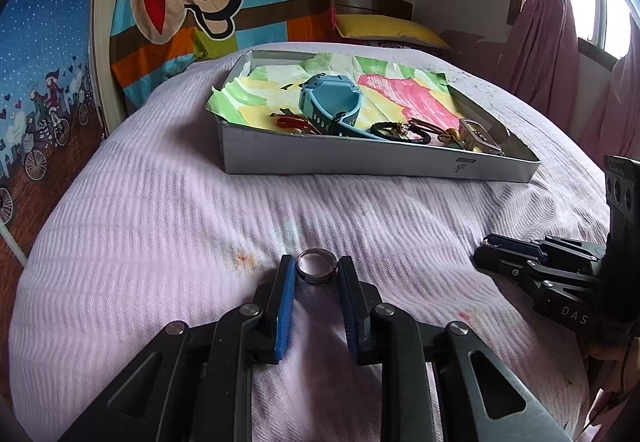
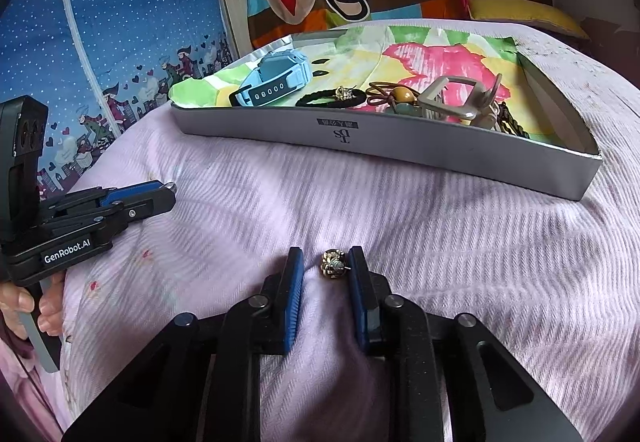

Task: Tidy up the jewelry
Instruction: 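Close the left tool on the silver ring while the right tool grips the gold stud, then carry the silver ring and gold stud over the tray with both tools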

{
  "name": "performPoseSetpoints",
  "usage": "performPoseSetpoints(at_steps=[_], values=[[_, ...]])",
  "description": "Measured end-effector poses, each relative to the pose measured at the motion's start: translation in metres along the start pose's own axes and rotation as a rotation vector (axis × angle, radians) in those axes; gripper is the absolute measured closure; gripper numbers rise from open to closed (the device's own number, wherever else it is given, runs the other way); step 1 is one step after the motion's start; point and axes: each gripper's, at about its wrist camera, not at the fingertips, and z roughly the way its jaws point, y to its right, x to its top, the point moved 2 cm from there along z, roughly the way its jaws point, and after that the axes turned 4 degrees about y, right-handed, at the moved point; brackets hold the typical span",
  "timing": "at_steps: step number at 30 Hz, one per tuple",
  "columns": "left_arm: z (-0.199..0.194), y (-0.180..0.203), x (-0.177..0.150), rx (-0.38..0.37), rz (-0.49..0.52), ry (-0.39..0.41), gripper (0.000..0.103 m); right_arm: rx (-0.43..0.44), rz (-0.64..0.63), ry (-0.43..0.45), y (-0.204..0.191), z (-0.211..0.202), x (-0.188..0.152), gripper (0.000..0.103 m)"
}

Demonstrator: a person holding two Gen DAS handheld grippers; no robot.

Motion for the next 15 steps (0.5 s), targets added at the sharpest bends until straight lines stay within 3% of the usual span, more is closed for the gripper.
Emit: performPoseSetpoints(at_steps=[15], values=[[-0.013, 0.018, -0.006, -0.053, 0.078, 0.049, 0.083, 0.039, -0.025, 0.055, -0.007, -0.011, -0.002, 0.091]])
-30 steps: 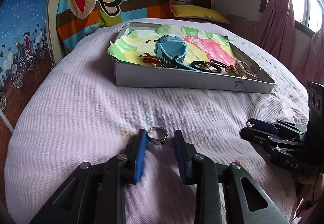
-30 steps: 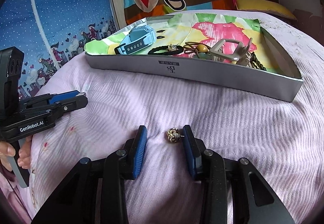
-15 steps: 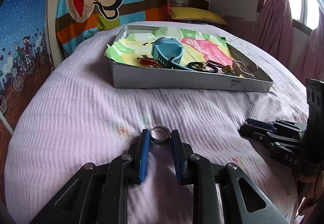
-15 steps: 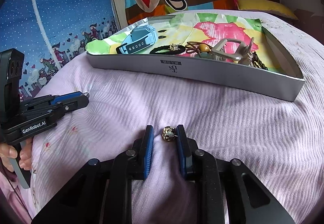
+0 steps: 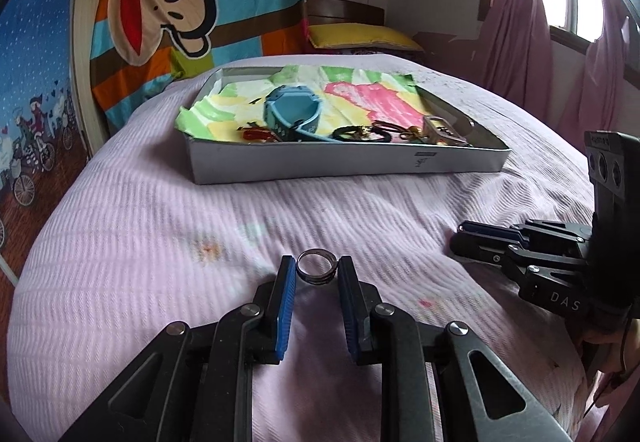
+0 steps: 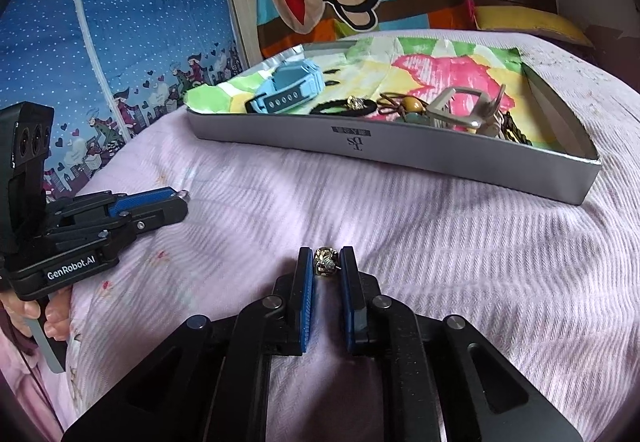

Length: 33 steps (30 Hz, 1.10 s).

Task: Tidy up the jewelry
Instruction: 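Carry the silver ring and gold stud over the tray with both tools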

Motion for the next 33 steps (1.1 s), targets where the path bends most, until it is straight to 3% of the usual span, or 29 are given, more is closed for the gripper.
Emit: performPoseSetpoints(at_steps=[20, 28, 33], values=[[-0.028, 0.018, 0.024, 0.007, 0.048, 0.107, 0.083, 0.03, -0.022, 0.128, -0.004, -0.032, 0.008, 0.091], [-0.014, 0.023, 0.072, -0.01, 0.03, 0.164, 0.083, 0.041, 0.009, 0.179, 0.009, -0.037, 0.033, 0.091], [0.011, 0.022, 0.099, -0.038, -0.016, 0.154, 0.083, 0.02, -0.015, 0.196, 0.015, -0.031, 0.058, 0.091]])
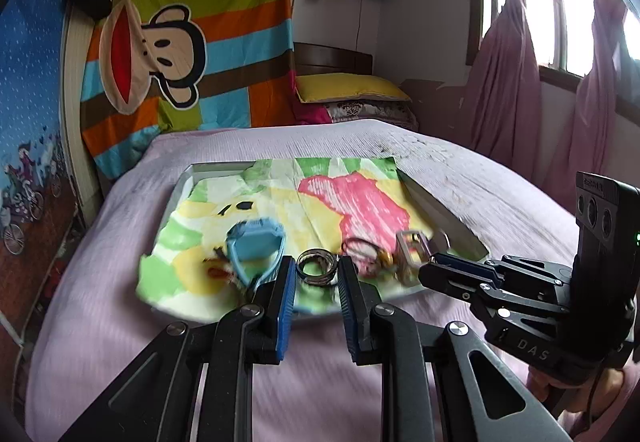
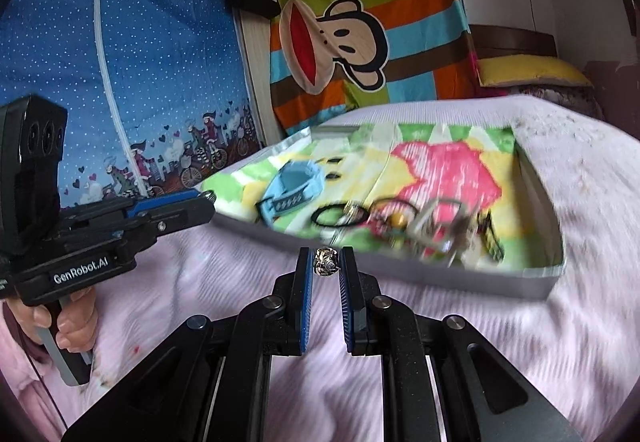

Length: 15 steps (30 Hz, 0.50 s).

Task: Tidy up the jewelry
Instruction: 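Carry the silver ring and gold stud over the tray with both tools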

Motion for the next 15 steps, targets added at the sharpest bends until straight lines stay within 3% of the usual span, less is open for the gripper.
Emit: performPoseSetpoints(at_steps=[8, 15], values=[[0.056, -0.011, 0.001, 0.018, -0.084, -0.147, 0.083, -0.06, 0.0, -0.017, 0.025, 0.035, 0.038, 0.091], [0.075, -0.018, -0.005, 0.038, -0.115, -0.222, 0.083, -0.054, 0.014, -0.171, 0.04, 0.081, 0.046, 0.091]])
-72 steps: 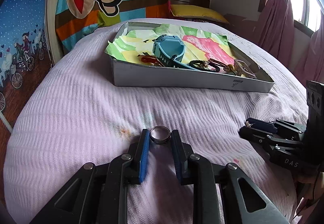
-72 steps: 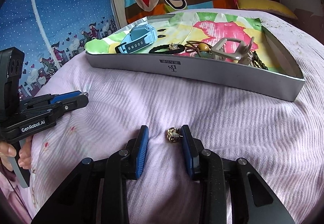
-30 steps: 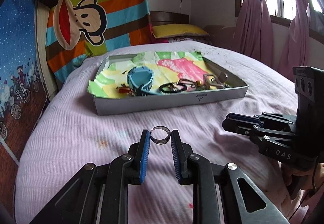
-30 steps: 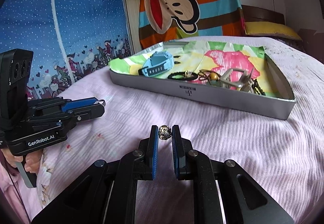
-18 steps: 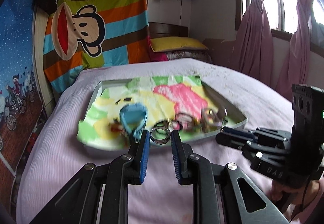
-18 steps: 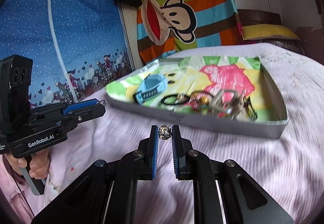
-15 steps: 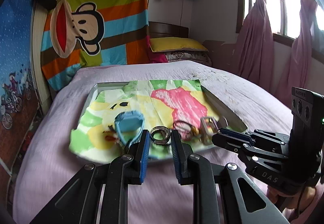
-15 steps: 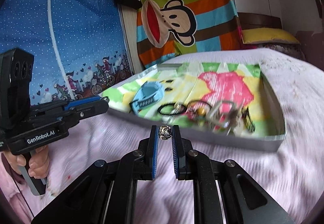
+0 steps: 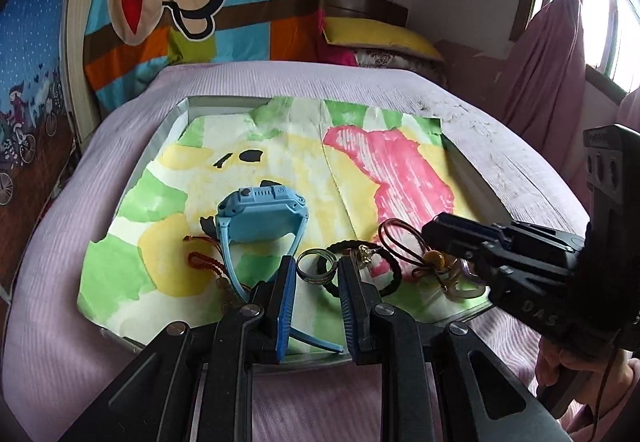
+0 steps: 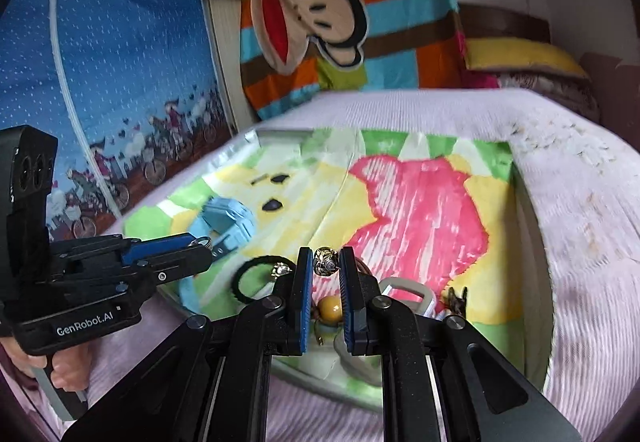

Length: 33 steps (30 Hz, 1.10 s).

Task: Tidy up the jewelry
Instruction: 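Lower both items into the tray and open both tools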

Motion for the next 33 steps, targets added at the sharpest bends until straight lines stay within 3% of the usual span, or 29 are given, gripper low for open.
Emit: performPoseSetpoints(at_steps=[11, 23, 33], values=[[0.013, -0.003, -0.003, 0.003, -0.018, -0.059, 0.083, -0.024, -0.095, -0.153, -0.012, 0.032, -0.005, 0.091], [0.011, -0.007, -0.003, -0.012, -0.049, -0.059, 0.082, -0.013, -0.096, -0.153, -0.006, 0.03, -0.008, 0.091], [-0.007, -0.009, -0.005, -0.016, -0.07, -0.002, 0.076, -0.012, -0.075, -0.084, -0.001, 0.013, -0.01, 0.091]])
